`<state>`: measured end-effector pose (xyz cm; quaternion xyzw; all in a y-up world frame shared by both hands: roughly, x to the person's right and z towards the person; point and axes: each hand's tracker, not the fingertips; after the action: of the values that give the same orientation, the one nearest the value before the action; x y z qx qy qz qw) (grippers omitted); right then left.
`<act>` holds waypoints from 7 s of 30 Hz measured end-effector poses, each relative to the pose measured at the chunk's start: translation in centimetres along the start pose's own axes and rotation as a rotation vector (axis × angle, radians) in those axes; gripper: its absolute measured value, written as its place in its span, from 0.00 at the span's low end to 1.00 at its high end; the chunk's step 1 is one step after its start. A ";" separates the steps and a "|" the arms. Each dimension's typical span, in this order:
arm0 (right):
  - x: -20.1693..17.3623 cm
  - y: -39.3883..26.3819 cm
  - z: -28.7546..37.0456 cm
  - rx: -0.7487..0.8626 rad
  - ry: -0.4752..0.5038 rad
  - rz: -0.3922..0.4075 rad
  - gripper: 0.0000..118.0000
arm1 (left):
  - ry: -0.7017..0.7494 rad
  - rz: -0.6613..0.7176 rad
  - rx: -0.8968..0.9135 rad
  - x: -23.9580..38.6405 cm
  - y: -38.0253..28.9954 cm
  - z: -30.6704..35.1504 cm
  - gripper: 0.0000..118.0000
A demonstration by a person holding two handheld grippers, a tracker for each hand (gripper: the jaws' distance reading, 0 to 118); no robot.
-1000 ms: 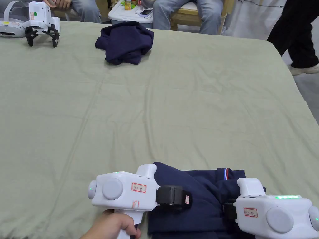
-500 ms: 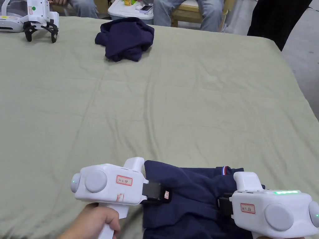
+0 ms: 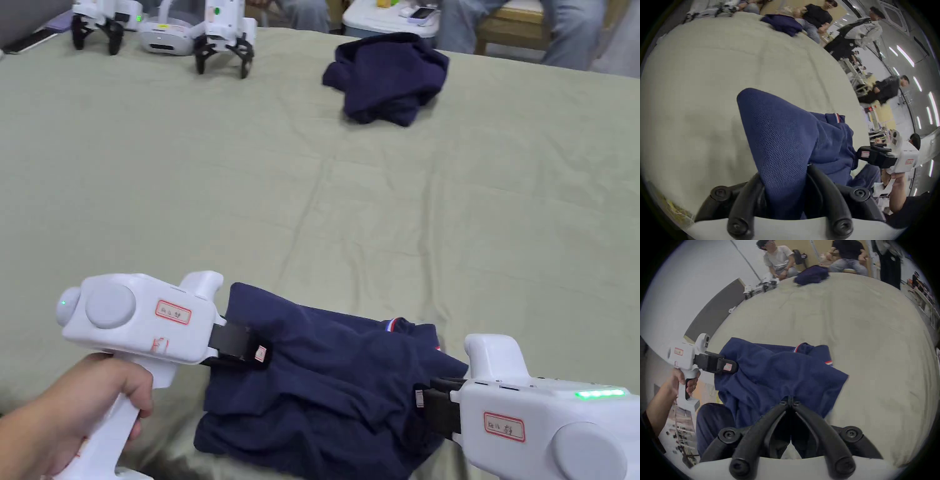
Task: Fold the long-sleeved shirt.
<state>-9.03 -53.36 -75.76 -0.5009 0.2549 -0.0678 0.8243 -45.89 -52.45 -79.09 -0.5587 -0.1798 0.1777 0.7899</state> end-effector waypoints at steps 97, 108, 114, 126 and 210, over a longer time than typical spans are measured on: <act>2.3 -3.0 33.6 0.822 -0.548 -0.113 1.00 | 0.311 -0.391 0.826 31.6 -6.9 9.6 0.79; 3.0 -2.2 33.4 0.781 -0.461 -0.154 1.00 | 0.295 -0.386 0.823 31.8 -6.1 9.7 0.79; 2.4 -2.5 32.1 0.795 -0.474 -0.072 1.00 | 0.300 -0.380 0.827 31.7 -5.6 9.1 0.79; 1.6 -1.3 29.4 0.743 -0.620 -0.007 1.00 | 0.291 -0.378 0.821 32.1 -5.4 9.3 0.79; 2.4 1.4 31.0 0.693 -0.493 -0.075 1.00 | 0.316 -0.430 0.820 32.8 -3.0 9.0 0.79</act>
<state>8.03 -29.01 -66.40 -0.2042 -0.0061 -0.0577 0.9772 -21.36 -30.17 -70.65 -0.1718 -0.0841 -0.0203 0.9813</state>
